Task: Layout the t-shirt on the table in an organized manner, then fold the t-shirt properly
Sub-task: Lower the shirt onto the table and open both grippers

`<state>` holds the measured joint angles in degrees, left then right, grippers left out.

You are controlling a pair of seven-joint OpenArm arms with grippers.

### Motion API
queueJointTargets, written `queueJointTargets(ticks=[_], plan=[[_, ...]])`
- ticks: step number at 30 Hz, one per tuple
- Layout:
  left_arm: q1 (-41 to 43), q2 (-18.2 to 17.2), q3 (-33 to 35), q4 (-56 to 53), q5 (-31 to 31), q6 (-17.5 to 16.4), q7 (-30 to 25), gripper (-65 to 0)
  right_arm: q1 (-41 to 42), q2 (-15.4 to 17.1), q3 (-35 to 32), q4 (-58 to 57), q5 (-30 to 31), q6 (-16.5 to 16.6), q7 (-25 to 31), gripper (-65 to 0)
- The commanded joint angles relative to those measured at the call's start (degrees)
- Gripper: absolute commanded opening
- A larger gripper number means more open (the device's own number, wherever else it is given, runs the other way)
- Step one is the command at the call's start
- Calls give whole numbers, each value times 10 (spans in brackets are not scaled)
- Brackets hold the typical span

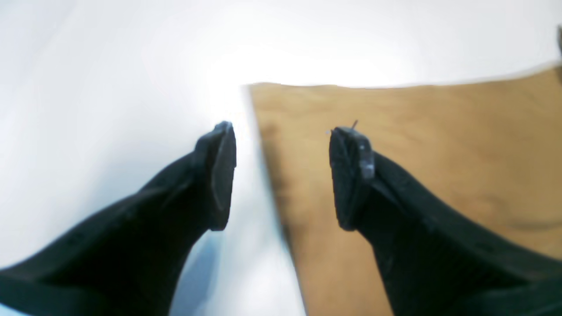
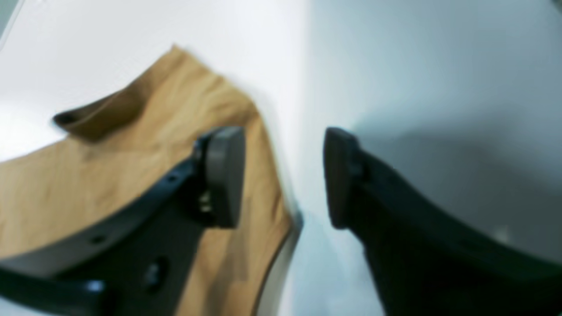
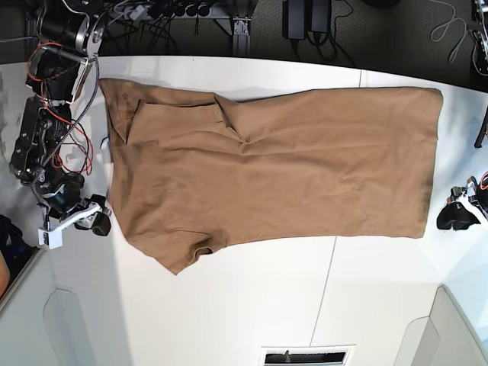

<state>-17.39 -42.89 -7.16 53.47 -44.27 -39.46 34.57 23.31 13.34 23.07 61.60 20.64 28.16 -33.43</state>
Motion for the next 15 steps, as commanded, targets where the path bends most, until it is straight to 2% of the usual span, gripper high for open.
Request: queueJointTargets(ticks=[1,5,8,14,15], plan=[[-29,-14,2,-13,-6,-3,-20,-283,22,8,1,-9,-2,1,16,-333],[-91,-4,12,-99,-4,-1,-22,-280,49,8,1,-68,-9,1,34,-333],[-124,7,12,-158,-4,44,-30,-280,52,8,1,-87,-9,1,37,-333],[-163,40,12,-249,11,51,-55,-281,50,8,1,-87,-5,1,31,-333],[-164,45,12,-255,18,72,-58,-281,50,7,1,-87,-5,1,30,-333]])
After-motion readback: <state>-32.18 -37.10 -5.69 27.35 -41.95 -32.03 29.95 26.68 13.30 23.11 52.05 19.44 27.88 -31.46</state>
